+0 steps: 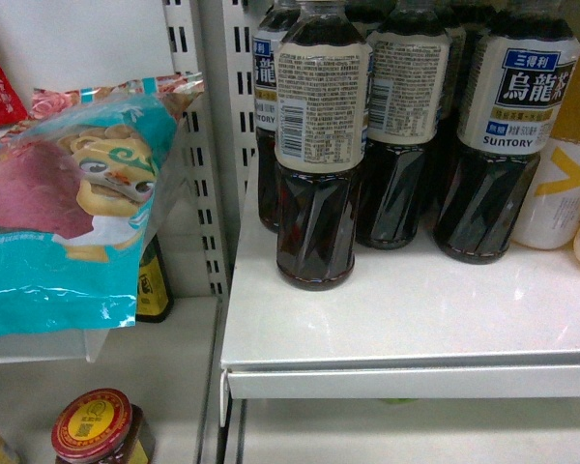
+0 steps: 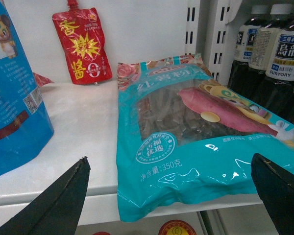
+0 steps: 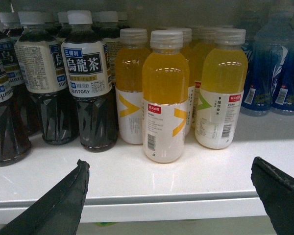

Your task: Move water from second to third shelf

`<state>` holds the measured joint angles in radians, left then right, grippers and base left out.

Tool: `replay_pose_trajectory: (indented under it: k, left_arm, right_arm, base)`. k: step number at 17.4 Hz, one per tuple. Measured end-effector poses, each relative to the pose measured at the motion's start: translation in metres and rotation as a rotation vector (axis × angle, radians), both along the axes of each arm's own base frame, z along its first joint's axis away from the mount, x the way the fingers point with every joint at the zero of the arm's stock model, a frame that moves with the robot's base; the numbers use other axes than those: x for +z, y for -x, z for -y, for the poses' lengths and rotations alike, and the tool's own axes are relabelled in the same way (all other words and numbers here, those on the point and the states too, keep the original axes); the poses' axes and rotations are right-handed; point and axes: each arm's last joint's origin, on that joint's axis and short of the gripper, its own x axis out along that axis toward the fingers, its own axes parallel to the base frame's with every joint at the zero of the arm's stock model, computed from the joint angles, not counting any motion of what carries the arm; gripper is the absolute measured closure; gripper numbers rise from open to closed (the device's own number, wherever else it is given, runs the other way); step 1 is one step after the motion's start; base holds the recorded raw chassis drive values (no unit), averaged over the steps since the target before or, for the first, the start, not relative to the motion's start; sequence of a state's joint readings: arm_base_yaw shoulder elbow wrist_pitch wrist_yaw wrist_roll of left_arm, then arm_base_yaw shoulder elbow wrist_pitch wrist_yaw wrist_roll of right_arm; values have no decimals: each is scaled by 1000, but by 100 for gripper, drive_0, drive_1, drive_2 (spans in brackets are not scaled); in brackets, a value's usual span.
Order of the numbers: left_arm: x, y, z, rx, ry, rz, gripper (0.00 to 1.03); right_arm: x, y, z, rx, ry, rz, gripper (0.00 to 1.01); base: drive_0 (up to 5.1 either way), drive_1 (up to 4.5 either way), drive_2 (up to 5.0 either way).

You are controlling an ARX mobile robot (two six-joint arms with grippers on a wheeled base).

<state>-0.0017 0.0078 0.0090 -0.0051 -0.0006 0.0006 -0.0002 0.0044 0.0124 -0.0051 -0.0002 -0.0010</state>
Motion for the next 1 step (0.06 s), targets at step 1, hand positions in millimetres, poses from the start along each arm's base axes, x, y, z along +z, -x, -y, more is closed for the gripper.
replay_pose_trajectory:
  k: [1]
  left_arm:
    - [0, 0, 0, 0, 0, 0, 5]
  right_arm:
    - [0, 0, 0, 0, 0, 0, 3]
  base:
    - [0, 0, 0]
